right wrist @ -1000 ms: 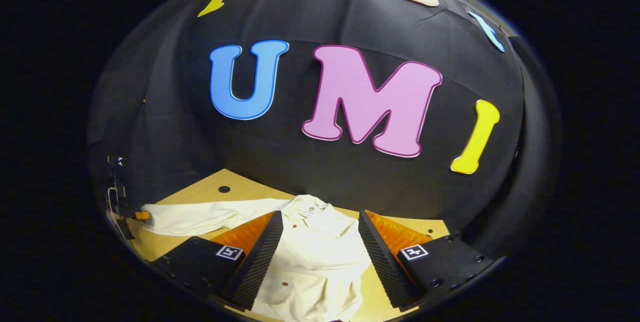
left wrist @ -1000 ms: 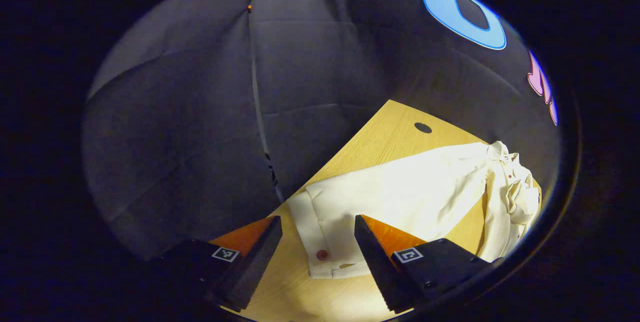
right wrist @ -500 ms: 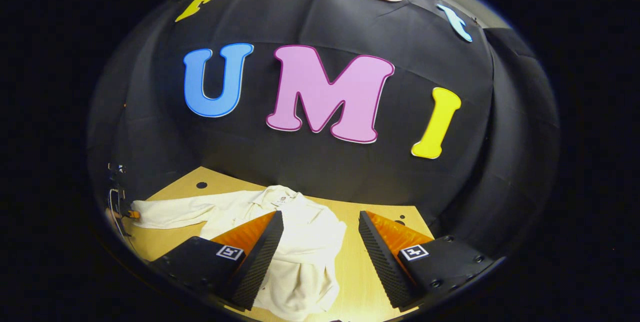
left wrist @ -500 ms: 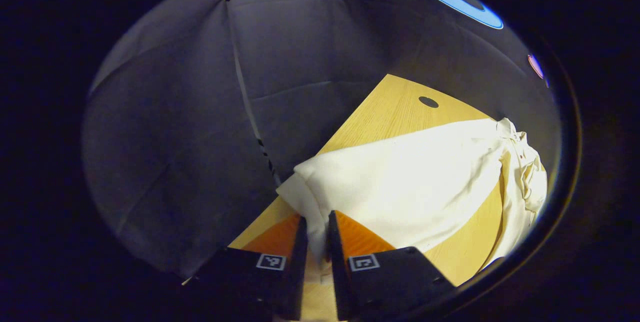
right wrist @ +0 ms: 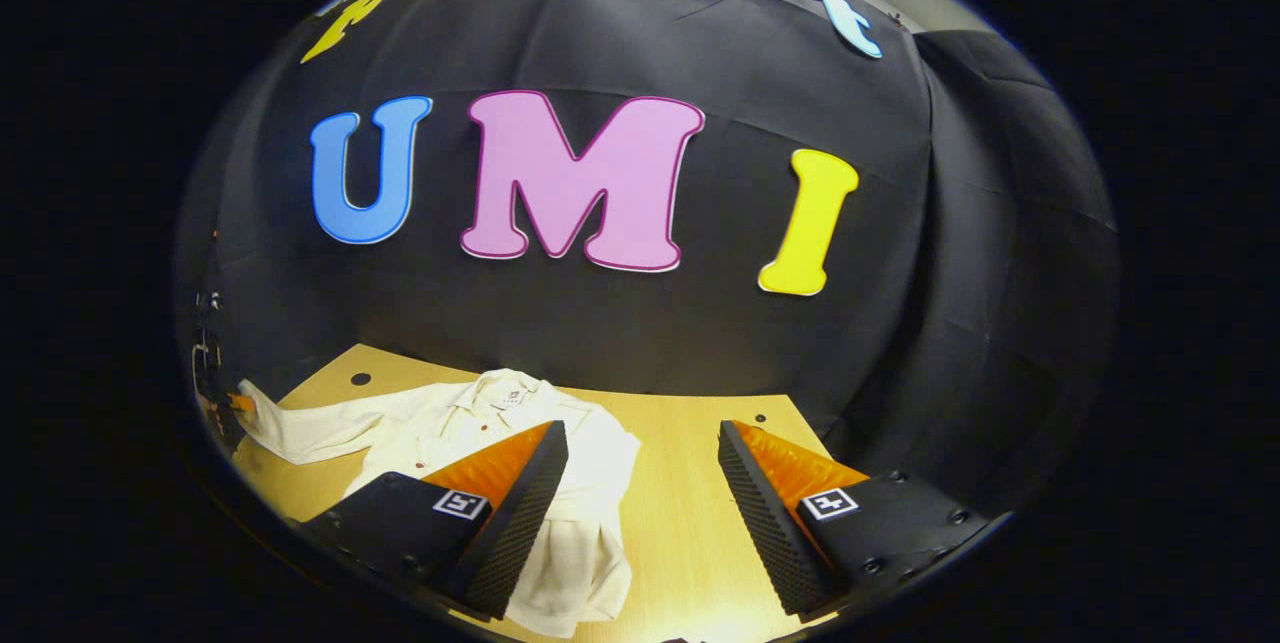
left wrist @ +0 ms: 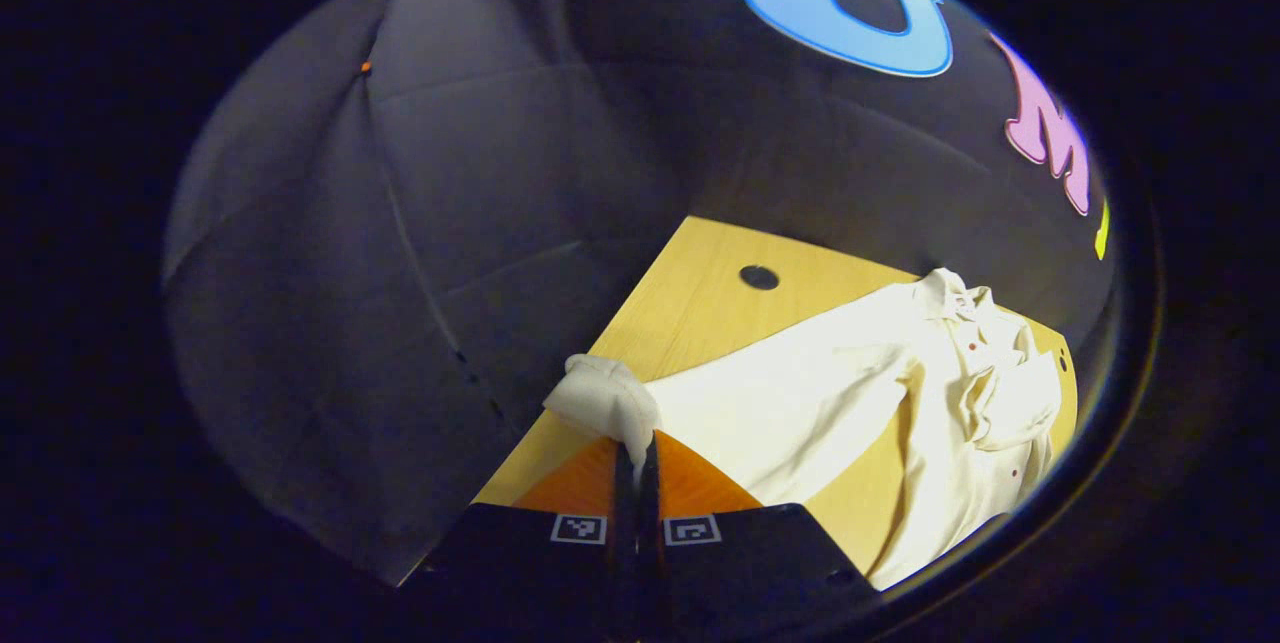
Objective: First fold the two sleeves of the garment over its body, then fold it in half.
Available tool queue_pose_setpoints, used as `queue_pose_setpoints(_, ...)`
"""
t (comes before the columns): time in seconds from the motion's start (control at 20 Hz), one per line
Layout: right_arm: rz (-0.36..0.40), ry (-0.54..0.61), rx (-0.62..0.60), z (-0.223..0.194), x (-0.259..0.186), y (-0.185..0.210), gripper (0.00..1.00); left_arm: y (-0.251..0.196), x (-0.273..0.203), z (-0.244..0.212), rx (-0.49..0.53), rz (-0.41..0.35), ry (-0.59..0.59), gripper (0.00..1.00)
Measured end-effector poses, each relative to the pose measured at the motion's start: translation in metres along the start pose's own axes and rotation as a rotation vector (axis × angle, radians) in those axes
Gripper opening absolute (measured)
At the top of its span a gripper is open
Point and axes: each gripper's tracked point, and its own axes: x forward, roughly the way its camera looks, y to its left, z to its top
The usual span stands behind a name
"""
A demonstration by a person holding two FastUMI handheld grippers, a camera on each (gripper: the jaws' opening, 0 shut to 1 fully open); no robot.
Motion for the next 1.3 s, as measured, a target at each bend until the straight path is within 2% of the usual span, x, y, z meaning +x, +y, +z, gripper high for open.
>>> queue_pose_setpoints(0.05, -0.012, 0.0, 0.009, -0.002, -0.002, -0.007, 0.97, -0.024, -0.006, 0.022, 0.044, -0.027, -0.032, 0.1)
queue_pose_setpoints(0.1, -0.021, -0.002, 0.017, -0.005, -0.004, -0.015, 0.97, -0.05, -0.013, 0.042, 0.083, -0.061, -0.061, 0.06)
queue_pose_setpoints(0.2, -0.036, 0.006, 0.032, -0.012, -0.003, -0.031, 0.97, -0.118, -0.025, 0.071, 0.129, -0.157, -0.105, 0.06)
queue_pose_setpoints(0.4, -0.082, 0.03, 0.066, -0.024, 0.005, -0.066, 0.97, -0.258, -0.043, 0.105, 0.2, -0.358, -0.16, 0.06)
queue_pose_setpoints(0.6, -0.109, 0.06, 0.096, -0.044, 0.012, -0.099, 0.97, -0.392, -0.057, 0.094, 0.233, -0.516, -0.149, 0.06)
queue_pose_setpoints(0.8, -0.142, 0.103, 0.116, -0.07, 0.015, -0.132, 0.97, -0.506, -0.075, 0.058, 0.199, -0.688, -0.091, 0.06)
queue_pose_setpoints(0.9, -0.161, 0.12, 0.095, -0.08, 0.014, -0.146, 0.97, -0.549, -0.086, 0.042, 0.166, -0.766, -0.06, 0.06)
queue_pose_setpoints(1.0, -0.165, 0.133, 0.092, -0.088, 0.014, -0.154, 0.97, -0.575, -0.08, 0.031, 0.142, -0.806, -0.045, 0.11)
queue_pose_setpoints(1.05, -0.165, 0.139, 0.094, -0.091, 0.015, -0.156, 0.97, -0.588, -0.079, 0.025, 0.136, -0.834, -0.034, 0.25)
queue_pose_setpoints(1.1, -0.164, 0.146, 0.094, -0.097, 0.016, -0.157, 0.97, -0.596, -0.082, 0.02, 0.128, -0.859, -0.028, 0.35)
queue_pose_setpoints(1.15, -0.161, 0.154, 0.092, -0.1, 0.017, -0.157, 0.97, -0.599, -0.083, 0.017, 0.125, -0.87, -0.026, 0.53)
queue_pose_setpoints(1.25, -0.159, 0.186, 0.068, -0.111, 0.019, -0.157, 0.97, -0.591, -0.08, 0.018, 0.125, -0.845, -0.051, 0.91)
queue_pose_setpoints(1.3, -0.158, 0.194, 0.062, -0.114, 0.019, -0.157, 0.97, -0.581, -0.081, 0.02, 0.125, -0.833, -0.071, 0.94)
